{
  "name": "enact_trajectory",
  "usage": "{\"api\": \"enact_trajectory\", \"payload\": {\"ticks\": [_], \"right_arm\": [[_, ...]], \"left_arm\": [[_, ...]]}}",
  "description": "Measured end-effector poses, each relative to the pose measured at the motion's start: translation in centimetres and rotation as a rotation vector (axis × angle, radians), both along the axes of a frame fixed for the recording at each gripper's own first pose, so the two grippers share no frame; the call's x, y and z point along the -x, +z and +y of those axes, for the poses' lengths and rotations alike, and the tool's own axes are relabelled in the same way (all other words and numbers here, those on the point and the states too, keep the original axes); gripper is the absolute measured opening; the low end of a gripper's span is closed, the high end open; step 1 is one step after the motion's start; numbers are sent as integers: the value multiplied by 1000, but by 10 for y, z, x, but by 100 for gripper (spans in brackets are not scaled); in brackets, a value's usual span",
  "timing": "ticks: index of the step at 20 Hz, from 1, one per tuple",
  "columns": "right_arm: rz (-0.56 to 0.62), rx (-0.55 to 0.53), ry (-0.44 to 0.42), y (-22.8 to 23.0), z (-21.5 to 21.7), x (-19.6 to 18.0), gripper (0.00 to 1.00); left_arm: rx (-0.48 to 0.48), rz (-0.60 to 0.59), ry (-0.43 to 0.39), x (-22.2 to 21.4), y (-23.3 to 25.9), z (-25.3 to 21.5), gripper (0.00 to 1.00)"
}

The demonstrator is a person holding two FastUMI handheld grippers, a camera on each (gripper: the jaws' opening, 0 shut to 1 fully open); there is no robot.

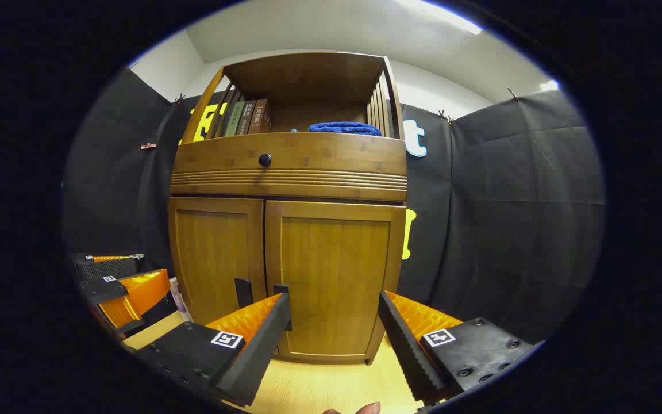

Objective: Open the right door of the double-door shoe cabinet with the right hand, and open the left door with the left hand.

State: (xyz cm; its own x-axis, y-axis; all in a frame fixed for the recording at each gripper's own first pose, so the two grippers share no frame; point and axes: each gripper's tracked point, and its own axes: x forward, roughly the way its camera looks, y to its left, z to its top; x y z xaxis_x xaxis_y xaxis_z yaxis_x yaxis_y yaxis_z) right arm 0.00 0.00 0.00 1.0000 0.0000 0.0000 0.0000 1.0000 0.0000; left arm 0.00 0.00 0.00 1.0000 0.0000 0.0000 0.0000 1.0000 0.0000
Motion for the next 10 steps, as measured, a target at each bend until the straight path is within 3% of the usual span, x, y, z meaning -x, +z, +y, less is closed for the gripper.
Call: {"api": "enact_trajectory", "payload": {"ticks": [10], "right_arm": [[-8,-34,3,-2,7,-6,98]], "left_arm": [[-34,-23,-4,1,10,4,92]]}}
